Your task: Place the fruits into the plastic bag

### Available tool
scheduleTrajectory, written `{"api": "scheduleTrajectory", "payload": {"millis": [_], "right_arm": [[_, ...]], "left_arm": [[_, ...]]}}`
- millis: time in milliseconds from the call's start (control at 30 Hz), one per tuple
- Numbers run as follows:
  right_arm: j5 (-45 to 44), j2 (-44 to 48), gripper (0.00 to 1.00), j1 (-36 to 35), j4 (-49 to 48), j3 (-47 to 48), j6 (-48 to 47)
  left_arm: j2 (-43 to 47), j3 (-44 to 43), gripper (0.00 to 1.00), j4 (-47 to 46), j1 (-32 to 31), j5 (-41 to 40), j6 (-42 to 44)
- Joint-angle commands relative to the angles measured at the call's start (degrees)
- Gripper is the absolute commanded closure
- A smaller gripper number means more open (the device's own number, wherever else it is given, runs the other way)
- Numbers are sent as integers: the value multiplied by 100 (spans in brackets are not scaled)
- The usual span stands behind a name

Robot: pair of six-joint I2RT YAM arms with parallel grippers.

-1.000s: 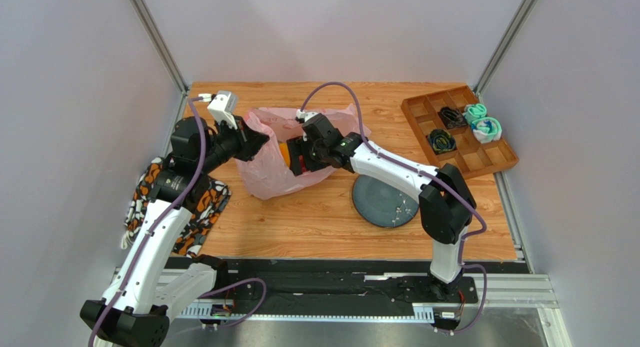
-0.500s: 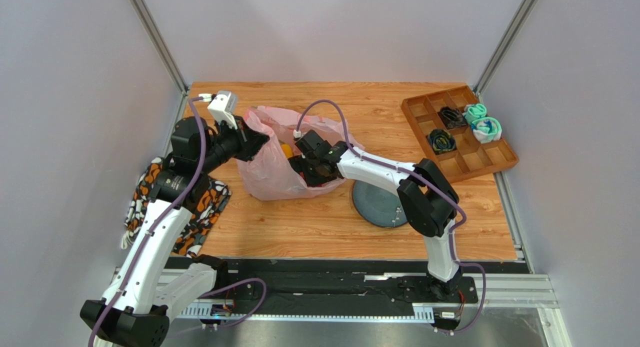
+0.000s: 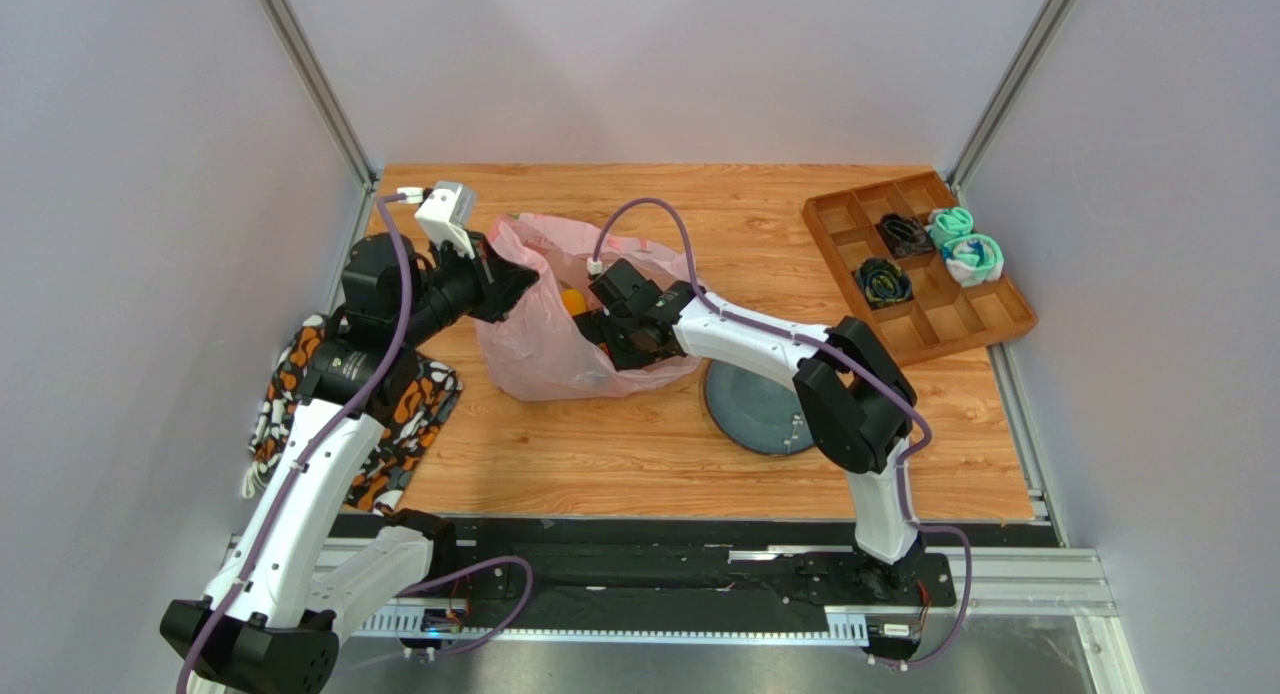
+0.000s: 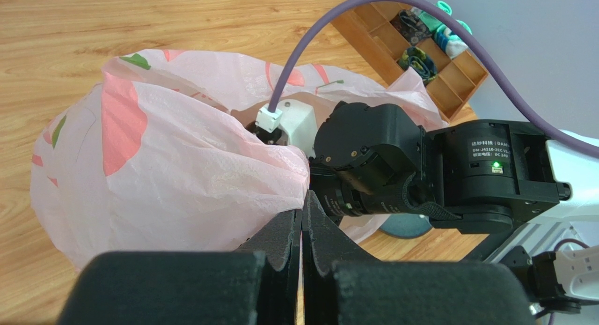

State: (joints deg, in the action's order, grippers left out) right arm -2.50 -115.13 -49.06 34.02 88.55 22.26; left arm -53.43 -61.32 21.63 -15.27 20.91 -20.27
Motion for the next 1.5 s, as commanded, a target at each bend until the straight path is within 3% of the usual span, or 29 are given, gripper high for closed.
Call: {"api": "scheduleTrajectory", "payload": {"millis": [0,233,333,567,900,1067,1467], "right_arm": [[-66,464,2,-16,-141,215,6],[-93,1009,3,-25,-422,31,-2],[109,1587,4,-7,-957,-320,-37],[426,2749,7,-7,-1073,-822,-319],[-856,4480,11,-7,-590,-1367,-512],[-1666,4658,13,255,122,-1542,-565],[-559,4570,13,862,-624,-2703,-758]], "left_arm": [[8,-223,100,-133,24,45,23],[8,-223,100,-141,24,28,23],[34,-214,100,-124,24,-77,23],[131,-187,100,-98,24,-306,15],[105,-205,100,-45,24,-412,15],[113,-214,100,-53,24,-403,15],[70,-223,100,-27,24,-403,32]]}}
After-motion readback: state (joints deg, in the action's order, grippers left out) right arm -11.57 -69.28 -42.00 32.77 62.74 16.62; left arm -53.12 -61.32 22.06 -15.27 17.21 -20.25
